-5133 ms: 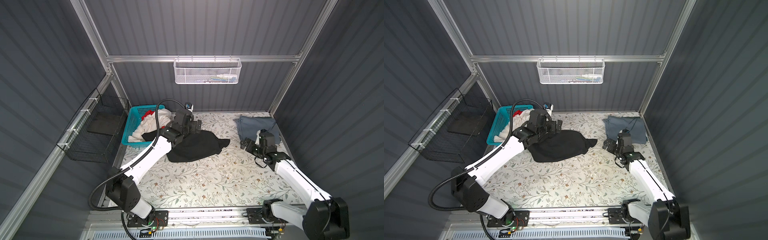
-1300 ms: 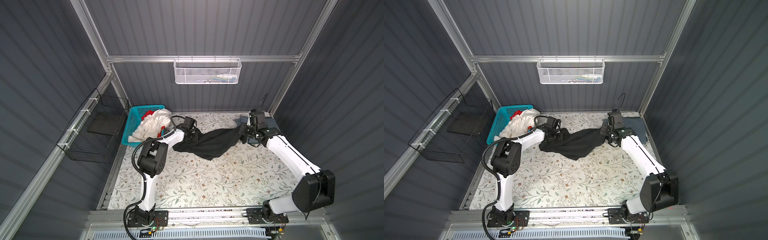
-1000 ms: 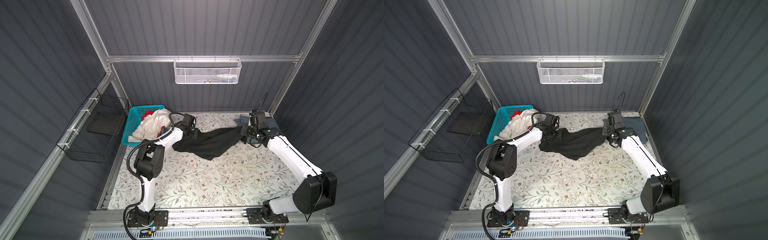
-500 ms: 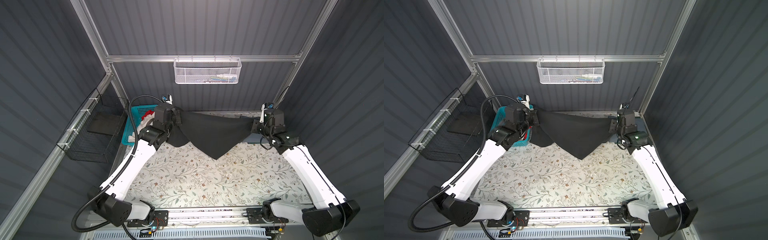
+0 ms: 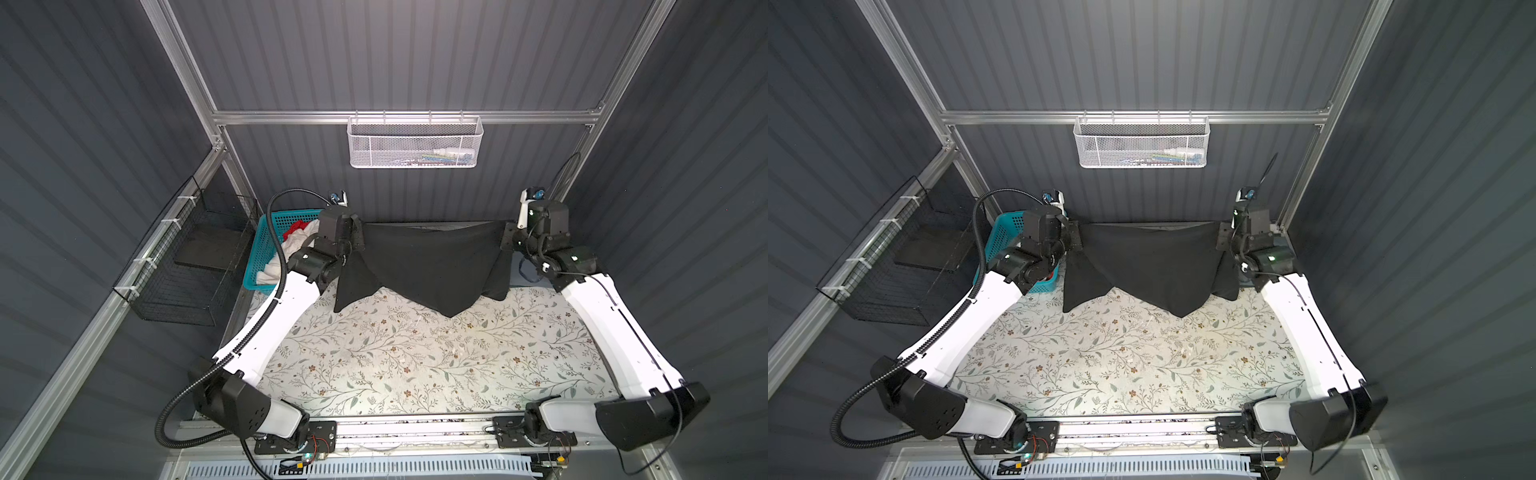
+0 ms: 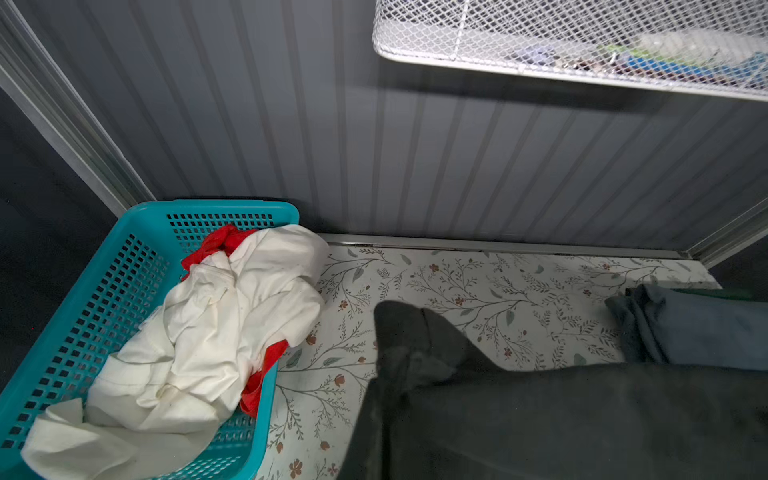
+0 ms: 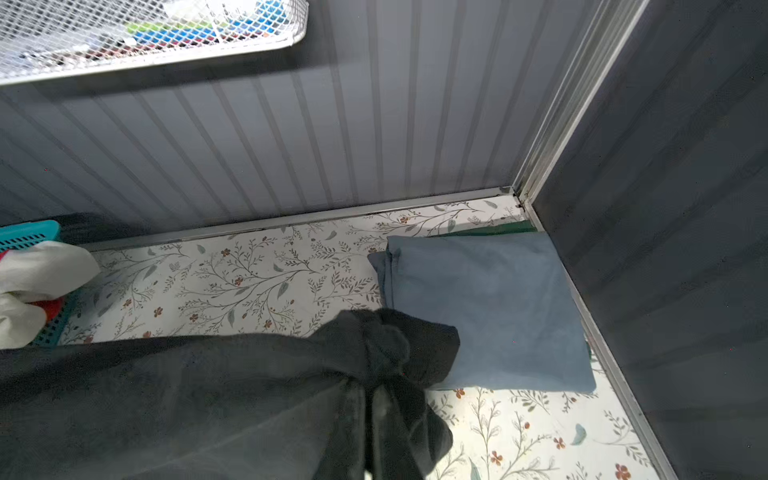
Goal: Fold and stack the t-shirts
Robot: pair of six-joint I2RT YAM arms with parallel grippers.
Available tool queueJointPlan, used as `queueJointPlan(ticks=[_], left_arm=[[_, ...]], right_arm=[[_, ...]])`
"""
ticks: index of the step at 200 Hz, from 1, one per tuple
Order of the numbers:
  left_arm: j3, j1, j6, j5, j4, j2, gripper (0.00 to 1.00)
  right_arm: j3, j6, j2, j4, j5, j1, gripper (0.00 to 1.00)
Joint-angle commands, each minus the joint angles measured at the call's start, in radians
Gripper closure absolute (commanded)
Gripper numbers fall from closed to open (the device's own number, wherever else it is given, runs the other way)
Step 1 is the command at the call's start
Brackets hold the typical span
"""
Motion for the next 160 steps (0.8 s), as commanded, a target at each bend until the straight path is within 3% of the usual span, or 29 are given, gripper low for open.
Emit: queueJointPlan(ticks=[1,22,34,39,48,56,65,73,89,141,160], left_arm=[[0.034,0.01,0.021,-0.041,0.018,-0.008,1.0],[0.009,0.01,0.016,-0.048,0.022,-0.009,1.0],[-0.003,0.012,0.013,-0.053,0.024,-0.003,1.0],[-0.009,0.012,0.013,-0.052,0.026,0.001,1.0],[-0.014,0.014,0.015,-0.057,0.029,0.01,1.0],[-0.012,0.018,0.016,-0.057,0.027,0.024,1.0],[-0.005,0.021,0.019,-0.058,0.019,0.038,1.0],[-0.001,0.024,0.019,-0.06,0.017,0.048,1.0],[0.002,0.026,0.017,-0.056,0.024,0.064,1.0],[0.046,0.029,0.017,-0.022,0.036,0.127,1.0],[0.066,0.032,0.021,-0.021,0.034,0.141,1.0]], right_arm=[[0.082,-0.032,0.087,0.065,-0.029,-0.006,1.0],[0.154,-0.036,0.198,0.064,-0.076,-0.007,0.99],[0.204,-0.045,0.275,0.054,-0.102,-0.008,0.92],[0.229,-0.049,0.308,0.049,-0.109,-0.008,0.81],[0.286,-0.057,0.368,0.011,-0.118,-0.01,0.49],[0.36,-0.059,0.425,-0.061,-0.119,-0.01,0.26],[0.423,-0.052,0.461,-0.133,-0.115,-0.01,0.1],[0.454,-0.042,0.481,-0.176,-0.114,-0.011,0.03],[0.376,-0.026,0.435,-0.157,-0.134,-0.01,0.01],[-0.275,0.146,0.062,0.105,-0.248,0.004,0.01],[-0.442,0.209,-0.023,0.13,-0.273,0.038,0.07]])
